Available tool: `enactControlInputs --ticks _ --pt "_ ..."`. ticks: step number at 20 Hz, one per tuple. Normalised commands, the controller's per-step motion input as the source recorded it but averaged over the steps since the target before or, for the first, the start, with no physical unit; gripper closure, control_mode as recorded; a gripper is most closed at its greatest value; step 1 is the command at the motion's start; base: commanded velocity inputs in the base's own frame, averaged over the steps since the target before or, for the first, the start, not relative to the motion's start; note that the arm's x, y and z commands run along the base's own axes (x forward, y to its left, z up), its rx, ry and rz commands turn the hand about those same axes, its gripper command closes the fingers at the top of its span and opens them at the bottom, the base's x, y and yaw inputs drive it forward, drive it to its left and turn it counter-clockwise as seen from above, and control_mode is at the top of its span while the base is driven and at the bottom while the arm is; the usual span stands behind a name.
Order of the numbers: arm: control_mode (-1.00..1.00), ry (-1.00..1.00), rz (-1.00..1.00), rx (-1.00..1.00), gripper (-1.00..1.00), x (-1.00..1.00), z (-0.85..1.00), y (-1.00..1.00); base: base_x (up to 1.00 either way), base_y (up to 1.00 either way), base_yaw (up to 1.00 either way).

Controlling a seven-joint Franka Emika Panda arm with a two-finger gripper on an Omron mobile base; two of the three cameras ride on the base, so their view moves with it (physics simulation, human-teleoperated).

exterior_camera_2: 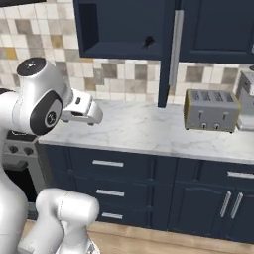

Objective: Pick up the dish brush and bar soap from the sink, and place them back in the cabinet, and close the cabinet door.

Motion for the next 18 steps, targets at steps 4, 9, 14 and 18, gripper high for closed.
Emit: enactControlInputs --ticks 4,9,14,18 --pt "1.0 0.0 0.0 0.0 -1.0 0.0 0.0 0.0 -0.64 0.27 -0.11" --pt "1.0 0.0 0.0 0.0 -1.0 0.0 0.0 0.0 -0.32 0.66 -0.24" --pt "1.0 0.0 0.0 0.0 -1.0 0.0 0.0 0.0 -0.19 0.86 -0.32" --pt "1.0 0.0 0.0 0.0 -1.0 0.0 0.0 0.0 -0.09 0.44 -0.43"
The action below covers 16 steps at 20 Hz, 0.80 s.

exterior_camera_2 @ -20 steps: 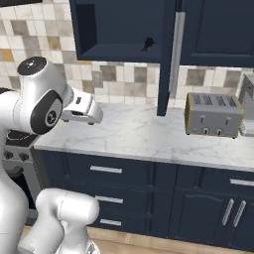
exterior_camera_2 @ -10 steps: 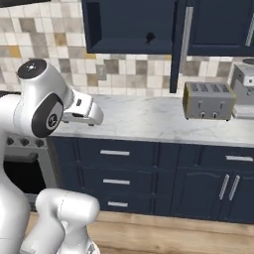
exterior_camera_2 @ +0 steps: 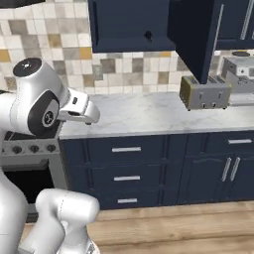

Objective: Pick up the dish brush and bar soap from the sink, and place them back in the cabinet, and close the cabinet door.

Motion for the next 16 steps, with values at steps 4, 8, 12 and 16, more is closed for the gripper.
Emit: enactControlInputs --ticks 4,8,12,16 --pt "1.0 0.0 0.0 0.0 -1.0 0.0 0.0 0.0 -0.01 0.01 -0.55" --pt "1.0 0.0 0.0 0.0 -1.0 0.0 0.0 0.0 -0.06 -0.01 -0.59" --pt "1.0 0.0 0.0 0.0 -1.0 0.0 0.0 0.0 -0.08 -0.04 -0.6" --pt "1.0 0.0 0.0 0.0 -1.0 0.0 0.0 0.0 -0.02 0.0 -0.64"
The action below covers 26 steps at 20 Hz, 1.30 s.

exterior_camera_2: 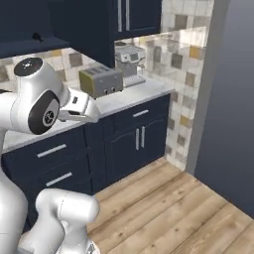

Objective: Pick up the dish brush and bar soap from the sink, and place them back in the cabinet, and close the cabinet door.

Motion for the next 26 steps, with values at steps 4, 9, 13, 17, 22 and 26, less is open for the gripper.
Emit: enactControlInputs --ticks 4,9,13,17,22,26 --pt "1.0 0.0 0.0 0.0 -1.0 0.0 0.0 0.0 0.0 0.0 -0.66" --pt "1.0 0.0 0.0 0.0 -1.0 0.0 0.0 0.0 0.0 -0.14 -0.61" --pt "1.0 0.0 0.0 0.0 -1.0 0.0 0.0 0.0 0.0 -0.25 -0.6" --pt "1.0 0.0 0.0 0.0 -1.0 0.0 0.0 0.0 0.0 -0.33 -0.61" --pt "1.0 0.0 0.0 0.0 -1.0 0.0 0.0 0.0 0.0 -0.31 -0.61" --pt "1.0 0.0 0.0 0.0 -1.0 0.0 0.0 0.0 0.0 -0.3 -0.61"
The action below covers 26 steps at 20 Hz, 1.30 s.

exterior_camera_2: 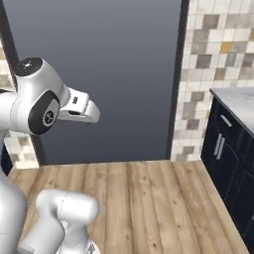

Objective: Pick up the dish brush and bar soap from the sink, and place them back in the cabinet, and close the cabinet door.

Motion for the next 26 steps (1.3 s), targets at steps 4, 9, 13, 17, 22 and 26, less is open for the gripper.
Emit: enactControlInputs --ticks 4,9,13,17,22,26 --pt "1.0 0.0 0.0 0.0 -1.0 0.0 0.0 0.0 0.0 -0.29 -0.62" --pt "1.0 0.0 0.0 0.0 -1.0 0.0 0.0 0.0 0.0 -0.3 -0.63" --pt "1.0 0.0 0.0 0.0 -1.0 0.0 0.0 0.0 0.0 -0.37 -0.63" --pt "1.0 0.0 0.0 0.0 -1.0 0.0 0.0 0.0 0.0 -0.32 -0.63" --pt "1.0 0.0 0.0 0.0 -1.0 0.0 0.0 0.0 0.0 -0.36 -0.61" --pt "1.0 0.0 0.0 0.0 -1.0 0.0 0.0 0.0 0.0 -0.39 -0.58"
